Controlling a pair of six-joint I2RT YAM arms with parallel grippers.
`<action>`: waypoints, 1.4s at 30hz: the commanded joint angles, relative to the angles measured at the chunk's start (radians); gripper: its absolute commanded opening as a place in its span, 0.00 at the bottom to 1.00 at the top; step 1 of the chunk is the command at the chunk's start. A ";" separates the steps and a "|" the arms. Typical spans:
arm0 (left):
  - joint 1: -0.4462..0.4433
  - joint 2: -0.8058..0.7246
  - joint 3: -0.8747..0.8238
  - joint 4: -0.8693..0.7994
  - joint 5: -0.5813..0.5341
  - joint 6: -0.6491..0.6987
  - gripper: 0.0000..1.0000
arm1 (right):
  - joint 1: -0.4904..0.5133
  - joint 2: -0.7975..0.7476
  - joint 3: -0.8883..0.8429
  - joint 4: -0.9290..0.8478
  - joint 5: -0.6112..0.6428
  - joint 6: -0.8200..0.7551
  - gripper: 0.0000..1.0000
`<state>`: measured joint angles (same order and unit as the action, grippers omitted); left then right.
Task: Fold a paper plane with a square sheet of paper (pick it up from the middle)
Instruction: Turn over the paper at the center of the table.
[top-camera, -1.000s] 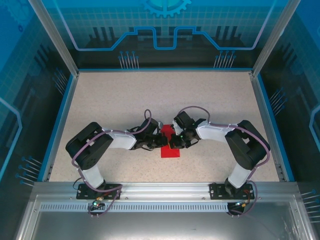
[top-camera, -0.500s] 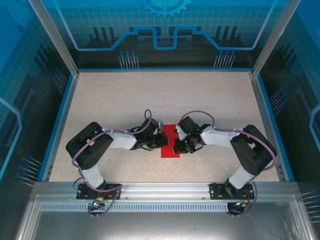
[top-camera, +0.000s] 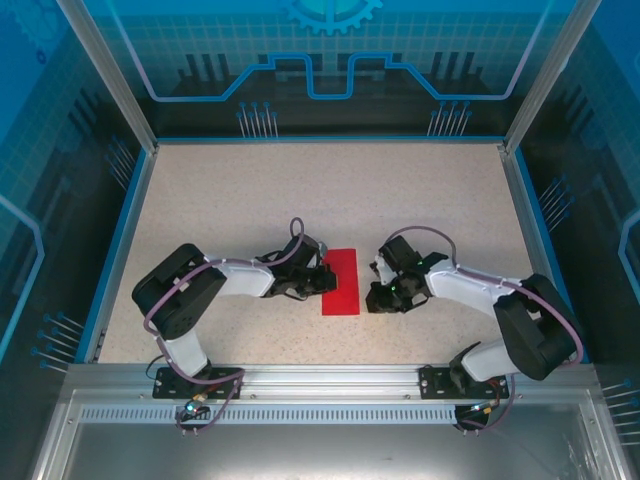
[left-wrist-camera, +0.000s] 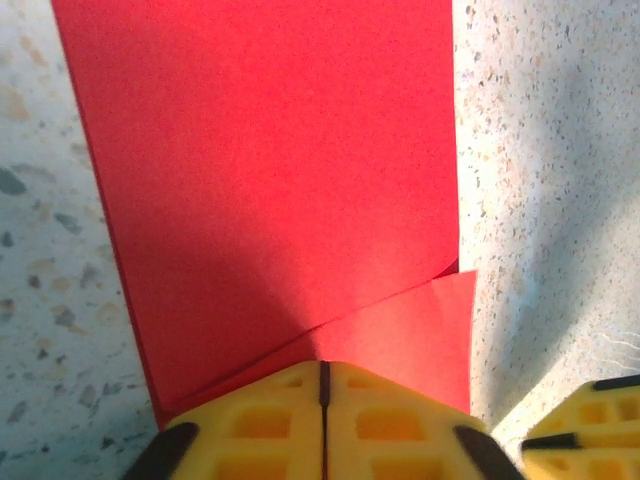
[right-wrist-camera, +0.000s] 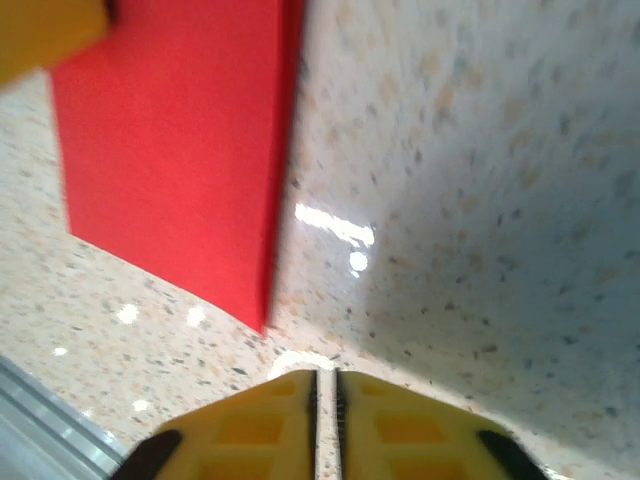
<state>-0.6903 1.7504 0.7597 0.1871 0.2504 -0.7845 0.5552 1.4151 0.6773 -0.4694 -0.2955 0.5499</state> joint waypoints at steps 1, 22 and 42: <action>0.000 -0.060 0.070 -0.103 -0.004 -0.012 0.19 | -0.046 0.005 0.070 0.033 -0.029 0.000 0.22; 0.000 -0.408 -0.096 -0.310 -0.280 -0.231 0.99 | -0.111 0.311 0.283 0.103 -0.195 -0.175 0.39; -0.007 -0.245 -0.089 -0.001 0.029 -0.251 0.85 | -0.123 0.309 0.260 0.090 -0.162 -0.194 0.03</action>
<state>-0.6903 1.4723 0.6731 0.0750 0.1818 -1.0176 0.4541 1.7538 0.9443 -0.3759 -0.4778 0.3496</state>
